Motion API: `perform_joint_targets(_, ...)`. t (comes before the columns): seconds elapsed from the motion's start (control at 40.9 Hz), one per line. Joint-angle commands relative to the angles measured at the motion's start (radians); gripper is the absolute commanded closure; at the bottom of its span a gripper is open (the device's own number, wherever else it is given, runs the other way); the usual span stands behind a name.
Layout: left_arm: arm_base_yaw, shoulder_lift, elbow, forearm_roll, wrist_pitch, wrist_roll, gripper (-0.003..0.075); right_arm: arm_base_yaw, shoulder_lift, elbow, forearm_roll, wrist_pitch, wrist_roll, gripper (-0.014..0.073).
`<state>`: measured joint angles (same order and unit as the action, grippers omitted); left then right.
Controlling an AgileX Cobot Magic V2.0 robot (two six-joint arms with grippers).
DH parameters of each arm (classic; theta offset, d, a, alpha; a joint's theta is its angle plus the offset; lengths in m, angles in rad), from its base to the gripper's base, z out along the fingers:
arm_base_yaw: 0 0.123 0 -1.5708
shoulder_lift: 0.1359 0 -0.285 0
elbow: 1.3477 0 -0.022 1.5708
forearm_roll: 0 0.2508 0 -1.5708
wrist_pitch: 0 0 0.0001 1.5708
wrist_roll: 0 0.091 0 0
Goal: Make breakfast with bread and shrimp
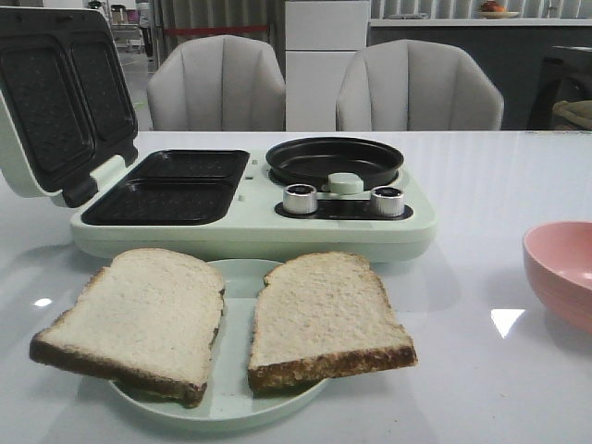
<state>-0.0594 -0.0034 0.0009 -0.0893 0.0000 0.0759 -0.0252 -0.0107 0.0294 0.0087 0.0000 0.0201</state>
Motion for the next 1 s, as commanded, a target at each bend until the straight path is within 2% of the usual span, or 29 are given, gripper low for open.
perform_joint_targets(0.0, -0.007, -0.017, 0.031, -0.008, -0.082, -0.008, 0.0622, -0.002, -0.020, -0.018, 0.001, -0.087, -0.003, 0.0547)
perform_joint_targets(0.977, -0.007, -0.017, 0.029, -0.008, -0.098, -0.008, 0.0622, -0.003, -0.020, -0.019, -0.009, -0.098, -0.003, 0.0547)
